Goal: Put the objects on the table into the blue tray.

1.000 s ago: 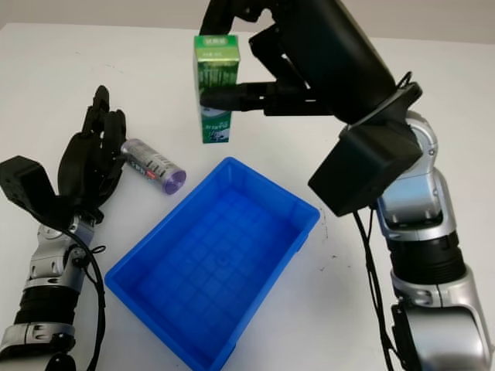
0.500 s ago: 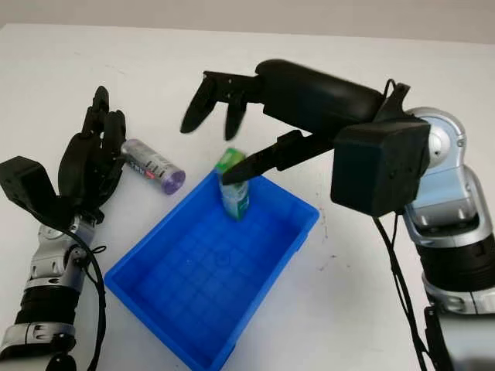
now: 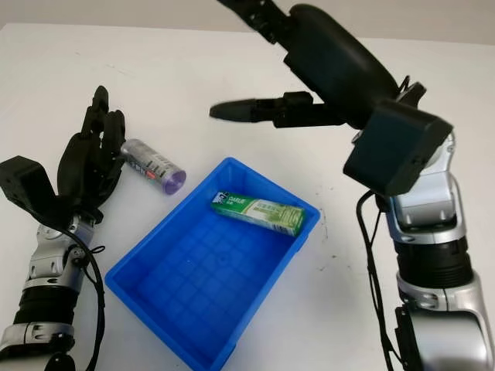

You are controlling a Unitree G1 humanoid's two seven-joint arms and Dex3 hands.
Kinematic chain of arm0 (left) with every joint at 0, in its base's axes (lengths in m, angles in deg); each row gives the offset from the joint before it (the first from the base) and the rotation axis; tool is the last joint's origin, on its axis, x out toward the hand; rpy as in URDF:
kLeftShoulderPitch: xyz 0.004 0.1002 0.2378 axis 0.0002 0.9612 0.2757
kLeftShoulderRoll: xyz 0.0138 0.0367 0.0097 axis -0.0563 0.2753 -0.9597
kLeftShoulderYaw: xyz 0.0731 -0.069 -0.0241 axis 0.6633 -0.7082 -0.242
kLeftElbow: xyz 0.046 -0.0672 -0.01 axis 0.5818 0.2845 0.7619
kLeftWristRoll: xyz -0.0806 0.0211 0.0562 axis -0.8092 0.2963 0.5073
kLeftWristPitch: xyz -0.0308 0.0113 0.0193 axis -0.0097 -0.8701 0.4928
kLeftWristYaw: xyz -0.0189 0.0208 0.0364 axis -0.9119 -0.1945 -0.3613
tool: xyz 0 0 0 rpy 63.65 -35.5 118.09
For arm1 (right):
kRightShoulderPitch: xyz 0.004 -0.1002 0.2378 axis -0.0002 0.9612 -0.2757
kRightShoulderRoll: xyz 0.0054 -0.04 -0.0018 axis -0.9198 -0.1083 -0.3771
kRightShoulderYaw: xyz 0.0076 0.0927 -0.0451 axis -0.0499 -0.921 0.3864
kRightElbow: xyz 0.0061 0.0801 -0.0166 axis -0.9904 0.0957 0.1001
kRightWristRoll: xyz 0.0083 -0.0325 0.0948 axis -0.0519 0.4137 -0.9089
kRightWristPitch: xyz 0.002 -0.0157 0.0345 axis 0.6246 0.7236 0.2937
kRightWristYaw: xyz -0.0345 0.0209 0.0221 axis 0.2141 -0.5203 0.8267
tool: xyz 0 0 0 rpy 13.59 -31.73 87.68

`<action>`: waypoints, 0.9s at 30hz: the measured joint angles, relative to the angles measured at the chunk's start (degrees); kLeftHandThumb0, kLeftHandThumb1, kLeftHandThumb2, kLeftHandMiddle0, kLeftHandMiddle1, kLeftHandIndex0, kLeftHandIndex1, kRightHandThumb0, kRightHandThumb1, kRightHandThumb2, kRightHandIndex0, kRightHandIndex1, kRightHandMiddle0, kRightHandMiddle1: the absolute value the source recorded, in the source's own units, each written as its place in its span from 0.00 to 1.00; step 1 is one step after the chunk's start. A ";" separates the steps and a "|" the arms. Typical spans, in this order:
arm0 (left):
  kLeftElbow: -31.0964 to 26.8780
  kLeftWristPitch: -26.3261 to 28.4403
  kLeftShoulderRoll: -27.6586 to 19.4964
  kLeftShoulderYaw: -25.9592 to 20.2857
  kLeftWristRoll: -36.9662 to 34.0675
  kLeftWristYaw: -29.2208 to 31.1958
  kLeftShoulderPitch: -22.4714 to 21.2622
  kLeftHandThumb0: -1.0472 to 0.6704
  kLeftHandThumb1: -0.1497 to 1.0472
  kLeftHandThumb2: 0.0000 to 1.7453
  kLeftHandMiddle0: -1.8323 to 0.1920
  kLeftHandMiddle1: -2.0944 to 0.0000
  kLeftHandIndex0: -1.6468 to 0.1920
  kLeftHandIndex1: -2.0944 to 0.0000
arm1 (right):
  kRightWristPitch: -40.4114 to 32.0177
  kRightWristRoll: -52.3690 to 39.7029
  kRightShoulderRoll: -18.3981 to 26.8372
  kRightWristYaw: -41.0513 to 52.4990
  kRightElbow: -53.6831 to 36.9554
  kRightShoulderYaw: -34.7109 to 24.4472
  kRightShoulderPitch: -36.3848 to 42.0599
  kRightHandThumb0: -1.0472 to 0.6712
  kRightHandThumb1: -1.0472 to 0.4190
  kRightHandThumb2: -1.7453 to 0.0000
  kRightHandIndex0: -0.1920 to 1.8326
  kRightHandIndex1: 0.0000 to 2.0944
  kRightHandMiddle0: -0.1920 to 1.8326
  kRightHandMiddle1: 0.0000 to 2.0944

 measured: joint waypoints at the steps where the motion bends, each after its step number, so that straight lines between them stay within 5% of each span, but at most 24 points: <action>1: 0.00 -0.09 -0.66 0.04 0.57 0.06 -0.04 0.20 1.00 0.32 0.99 0.98 0.98 0.97 | 0.44 0.46 -0.13 -1.29 0.89 -0.35 0.03 0.25 0.00 0.81 0.11 0.13 0.00 0.36; 5: 1.42 -3.08 -5.32 1.07 6.25 -0.07 -1.73 0.22 1.00 0.29 0.99 0.97 0.98 0.97 | 1.42 4.08 -0.20 -6.42 4.45 -1.79 0.53 0.24 0.00 0.78 0.15 0.14 0.00 0.41; 9: 5.72 -8.75 -15.19 4.34 14.25 4.90 -5.91 0.17 1.00 0.19 0.98 0.97 0.96 0.97 | 0.57 5.13 -0.23 -9.30 7.63 -3.03 2.06 0.26 0.00 0.78 0.16 0.16 0.00 0.46; 15: 10.35 -18.68 -25.81 10.25 23.39 11.65 -11.11 0.13 0.96 0.04 0.98 0.97 0.96 0.97 | -6.01 0.18 -1.44 -9.08 12.26 -5.11 2.88 0.29 0.00 0.78 0.12 0.14 0.00 0.40; 19: 13.11 -24.43 -28.96 14.38 30.23 11.24 -14.87 0.16 0.91 0.02 0.98 0.98 0.97 0.98 | -13.90 -3.24 -4.00 -9.83 12.85 -6.30 3.45 0.30 0.00 0.77 0.08 0.12 0.00 0.31; 27: 19.08 -34.37 -31.53 23.70 44.88 6.93 -22.58 0.18 0.88 0.03 0.96 0.97 0.96 0.97 | -17.74 -7.45 -7.11 -11.27 12.63 -7.68 5.52 0.31 0.00 0.77 0.07 0.09 0.00 0.22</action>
